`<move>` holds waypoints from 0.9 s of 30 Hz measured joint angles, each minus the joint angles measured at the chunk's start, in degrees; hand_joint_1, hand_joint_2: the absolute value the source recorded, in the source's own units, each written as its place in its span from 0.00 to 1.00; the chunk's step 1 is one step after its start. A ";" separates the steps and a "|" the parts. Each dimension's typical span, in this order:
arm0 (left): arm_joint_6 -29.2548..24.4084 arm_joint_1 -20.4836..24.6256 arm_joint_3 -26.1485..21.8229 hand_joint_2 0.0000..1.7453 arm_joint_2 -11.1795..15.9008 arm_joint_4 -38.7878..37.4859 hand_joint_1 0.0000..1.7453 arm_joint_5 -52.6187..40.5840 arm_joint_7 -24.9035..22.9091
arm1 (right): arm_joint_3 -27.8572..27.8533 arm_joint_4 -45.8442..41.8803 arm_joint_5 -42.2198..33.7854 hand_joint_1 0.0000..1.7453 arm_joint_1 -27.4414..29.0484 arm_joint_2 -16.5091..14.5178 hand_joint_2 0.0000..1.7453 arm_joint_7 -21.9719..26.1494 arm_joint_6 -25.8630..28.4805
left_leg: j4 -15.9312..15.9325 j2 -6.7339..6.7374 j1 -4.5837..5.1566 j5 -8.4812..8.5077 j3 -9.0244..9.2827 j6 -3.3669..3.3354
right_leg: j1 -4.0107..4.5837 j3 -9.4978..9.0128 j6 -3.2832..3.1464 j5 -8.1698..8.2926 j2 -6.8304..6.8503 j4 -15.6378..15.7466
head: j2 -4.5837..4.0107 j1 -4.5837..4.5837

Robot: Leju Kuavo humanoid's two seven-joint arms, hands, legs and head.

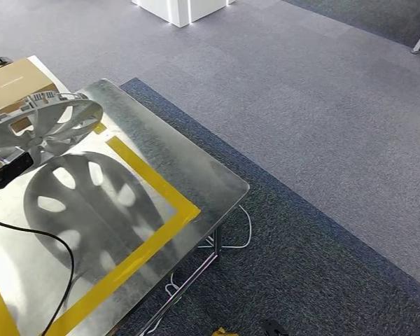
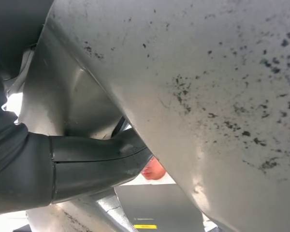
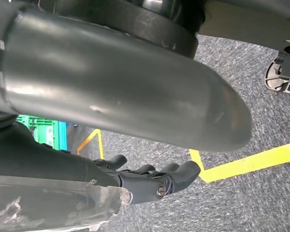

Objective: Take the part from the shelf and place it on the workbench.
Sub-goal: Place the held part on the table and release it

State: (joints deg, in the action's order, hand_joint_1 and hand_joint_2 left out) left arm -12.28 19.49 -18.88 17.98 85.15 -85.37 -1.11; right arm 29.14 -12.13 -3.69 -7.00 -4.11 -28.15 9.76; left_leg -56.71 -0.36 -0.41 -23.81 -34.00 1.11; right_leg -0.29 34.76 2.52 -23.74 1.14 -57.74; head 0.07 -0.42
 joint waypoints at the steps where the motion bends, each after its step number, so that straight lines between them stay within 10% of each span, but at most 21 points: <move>1: -0.05 -0.13 -0.13 1.00 0.14 0.00 0.90 -0.18 -0.05 | -0.01 0.00 0.01 0.00 0.00 0.00 0.00 0.00 0.01 | 0.00 0.00 0.00 0.00 0.00 0.00 | 0.00 0.00 0.00 0.00 0.00 0.00 | 0.00 0.01; 19: -0.45 -0.53 -0.42 1.00 0.49 0.00 0.90 -1.19 -0.11 | -0.01 0.00 0.07 0.00 -0.02 0.00 0.00 0.00 0.01 | 0.00 0.00 0.00 0.00 -0.01 0.00 | 0.01 0.02 0.00 0.00 0.00 0.00 | 0.00 0.00; 23: -0.80 -0.55 -0.23 1.00 0.35 -0.02 0.00 -2.14 0.15 | -0.01 0.00 0.15 0.00 -0.12 0.00 0.00 0.00 0.04 | 0.00 0.00 0.00 0.00 -0.01 0.00 | 0.00 0.03 0.00 0.00 0.00 0.00 | 0.00 0.00; 25: -1.27 -0.63 -0.14 1.00 0.12 -0.12 0.00 -2.22 0.72 | -0.03 0.00 0.19 0.00 -0.24 0.00 0.00 0.00 0.09 | 0.00 0.00 0.00 0.00 -0.02 0.00 | 0.00 0.03 0.00 0.00 0.00 0.01 | 0.00 0.00; 27: -1.71 -0.78 -0.01 0.50 -0.19 -0.27 0.00 -2.23 1.14 | -0.05 0.00 0.22 0.00 -0.34 0.00 0.00 0.00 0.12 | 0.00 0.00 0.00 0.00 -0.03 0.00 | 0.00 0.04 0.00 0.00 0.00 0.01 | 0.00 0.01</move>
State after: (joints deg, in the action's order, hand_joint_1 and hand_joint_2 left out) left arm -13.99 18.71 -18.90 17.79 84.88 -87.60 0.02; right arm 29.09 -12.13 -3.46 -7.34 -4.11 -28.15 9.88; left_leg -56.72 -0.36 -0.41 -23.81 -34.03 1.12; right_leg -0.29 34.80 2.52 -23.74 1.15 -57.73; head 0.07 -0.42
